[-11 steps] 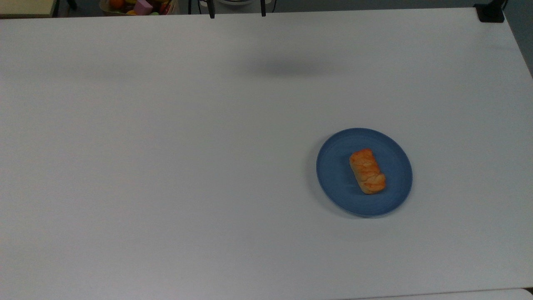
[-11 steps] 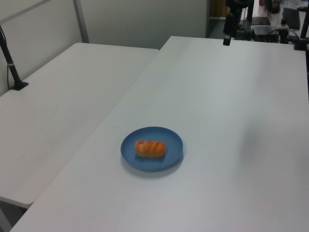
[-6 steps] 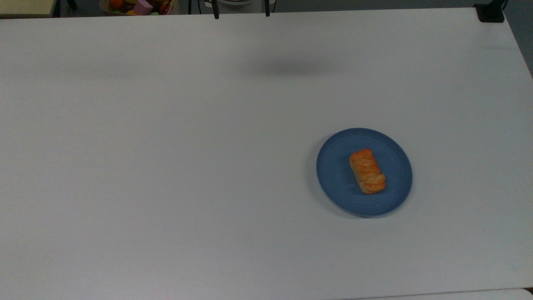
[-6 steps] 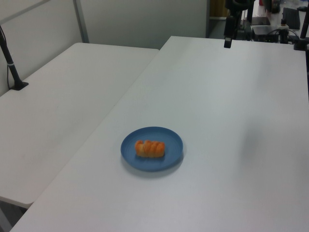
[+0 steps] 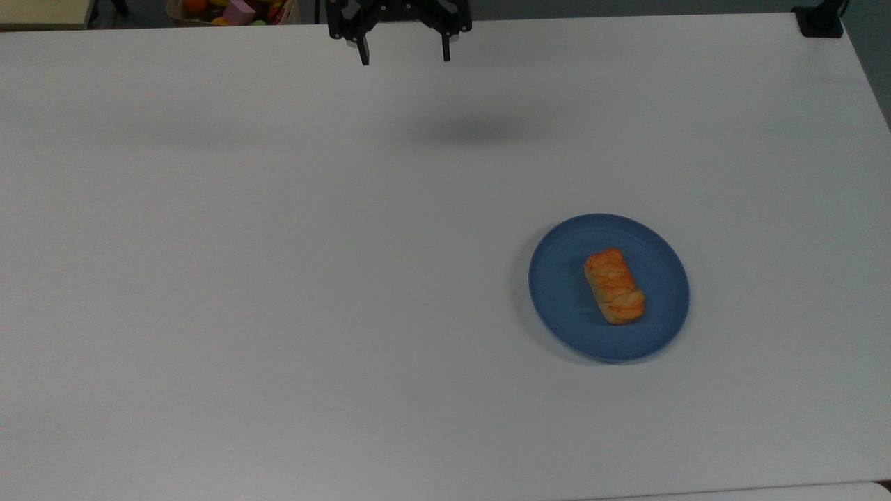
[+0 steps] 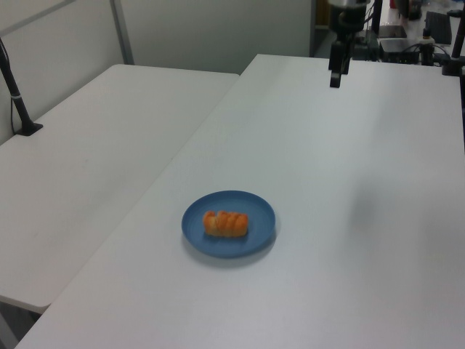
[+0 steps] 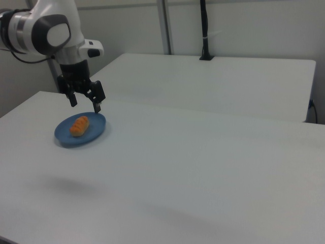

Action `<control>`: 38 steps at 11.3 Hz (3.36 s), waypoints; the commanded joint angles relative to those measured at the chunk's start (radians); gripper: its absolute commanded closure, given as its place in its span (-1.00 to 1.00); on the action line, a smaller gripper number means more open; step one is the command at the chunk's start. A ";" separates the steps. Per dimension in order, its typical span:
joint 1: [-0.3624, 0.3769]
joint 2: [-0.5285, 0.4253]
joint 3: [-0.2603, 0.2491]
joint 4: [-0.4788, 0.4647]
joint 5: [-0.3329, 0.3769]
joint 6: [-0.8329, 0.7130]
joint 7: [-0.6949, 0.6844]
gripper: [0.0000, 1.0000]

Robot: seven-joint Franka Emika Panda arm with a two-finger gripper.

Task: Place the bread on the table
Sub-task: 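Move the open gripper over the orange bread roll and lower it, then close the gripper on the bread roll on the blue plate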

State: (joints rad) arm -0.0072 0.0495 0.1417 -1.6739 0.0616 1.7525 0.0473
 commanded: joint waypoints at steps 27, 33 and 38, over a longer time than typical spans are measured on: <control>0.414 0.751 -0.017 0.410 -0.301 0.674 0.266 -1.00; 0.412 0.751 -0.016 0.393 -0.301 0.674 0.263 -0.27; 0.406 0.742 -0.016 0.393 -0.293 0.659 0.266 0.38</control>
State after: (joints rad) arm 0.3955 0.8041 0.1369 -1.2699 -0.2197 2.4116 0.2861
